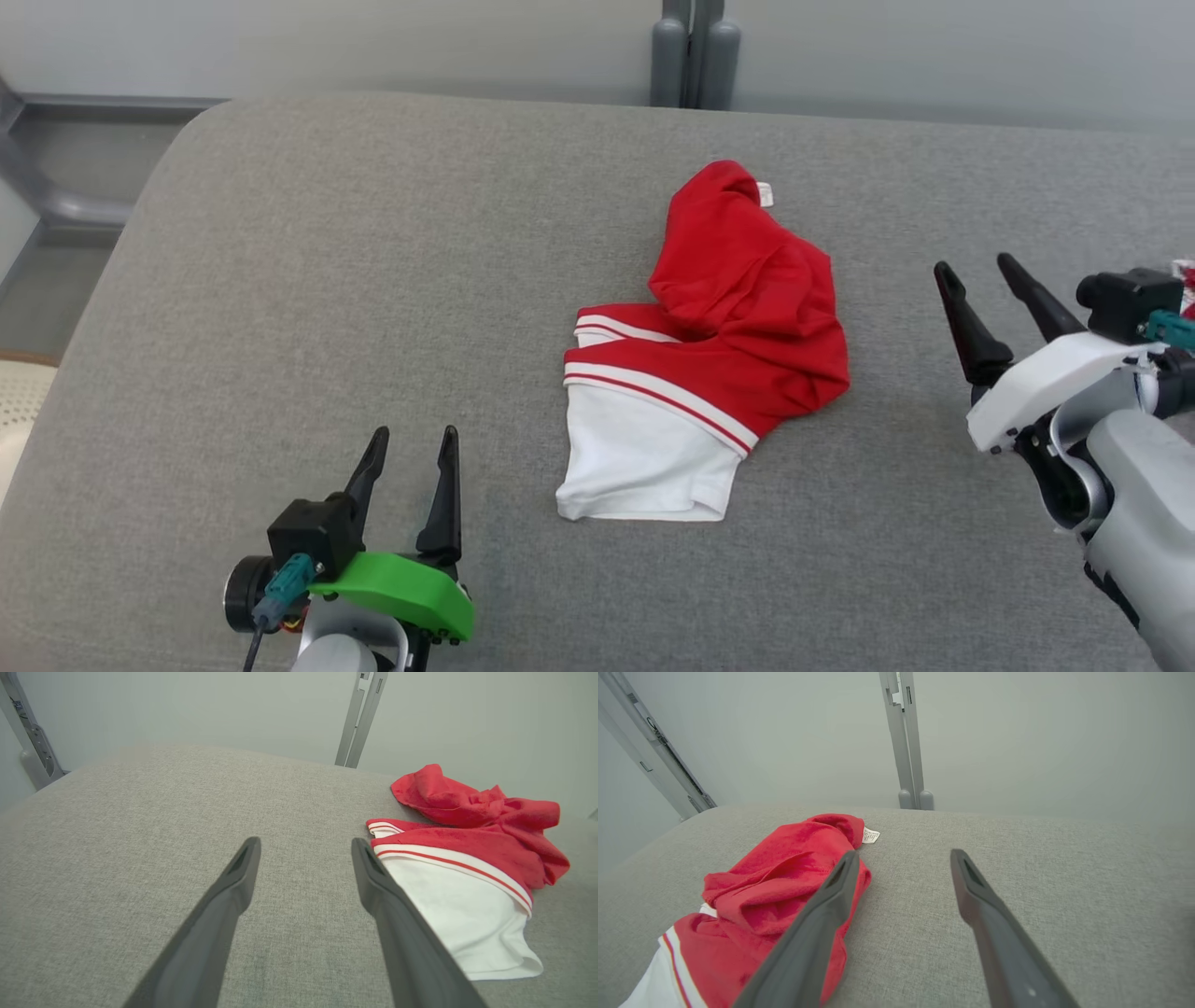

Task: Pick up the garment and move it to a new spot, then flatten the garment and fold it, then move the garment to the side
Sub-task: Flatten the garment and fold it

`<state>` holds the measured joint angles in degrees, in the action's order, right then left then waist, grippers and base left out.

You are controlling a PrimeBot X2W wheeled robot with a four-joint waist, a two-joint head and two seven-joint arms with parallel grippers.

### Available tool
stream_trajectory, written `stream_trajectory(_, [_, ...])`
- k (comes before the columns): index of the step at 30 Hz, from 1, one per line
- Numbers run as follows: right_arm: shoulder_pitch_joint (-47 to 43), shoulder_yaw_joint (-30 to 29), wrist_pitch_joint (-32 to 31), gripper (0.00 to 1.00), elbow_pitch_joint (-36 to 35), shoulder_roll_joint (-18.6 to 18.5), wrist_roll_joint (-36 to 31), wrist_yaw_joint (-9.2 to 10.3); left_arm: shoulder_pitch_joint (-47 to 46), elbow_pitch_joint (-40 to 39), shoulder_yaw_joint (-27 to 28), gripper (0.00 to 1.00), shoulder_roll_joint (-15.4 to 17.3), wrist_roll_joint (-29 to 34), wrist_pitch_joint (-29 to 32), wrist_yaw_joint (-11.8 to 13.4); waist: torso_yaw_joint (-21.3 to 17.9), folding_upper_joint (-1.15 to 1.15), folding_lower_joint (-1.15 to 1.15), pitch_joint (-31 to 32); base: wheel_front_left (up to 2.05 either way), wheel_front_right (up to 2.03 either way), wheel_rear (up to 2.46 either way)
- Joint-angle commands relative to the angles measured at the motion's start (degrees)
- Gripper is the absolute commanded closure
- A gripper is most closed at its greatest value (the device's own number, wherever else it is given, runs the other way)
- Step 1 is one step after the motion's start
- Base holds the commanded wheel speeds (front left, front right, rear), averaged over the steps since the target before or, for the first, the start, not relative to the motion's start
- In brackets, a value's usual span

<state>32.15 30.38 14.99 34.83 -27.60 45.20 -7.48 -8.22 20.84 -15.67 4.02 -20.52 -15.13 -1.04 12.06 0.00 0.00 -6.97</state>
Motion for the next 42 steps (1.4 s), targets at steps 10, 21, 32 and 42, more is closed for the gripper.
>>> stream_trajectory(10, [2.62,-0.27,-6.81,0.00,-2.41,2.87,2.08,-0.02,-1.03,0.53,-0.09,0.00,-0.35,0.20,-0.01,-0.52,1.68,0.00,0.00,0.22,0.00,0.00,0.00])
stream_trajectory(21, [11.69,5.39,-23.02,0.00,7.92,3.39,9.43,-0.02,-2.14,0.81,-0.70,0.00,-0.99,-1.19,-0.01,-0.61,8.16,0.00,0.00,-2.66,0.00,0.00,0.00])
stream_trajectory(32, [13.33,9.78,-24.43,0.78,10.63,3.08,11.93,-0.02,-1.76,0.51,-0.31,0.00,-1.09,-1.98,0.00,-0.06,9.53,0.00,0.00,-3.36,0.00,0.00,0.00])
stream_trajectory(42, [14.08,11.23,-15.12,1.00,9.41,2.04,12.73,-0.02,-1.93,1.00,-0.02,0.00,-1.06,-1.05,0.00,-0.19,6.87,0.00,0.00,-2.27,0.00,0.00,0.00])
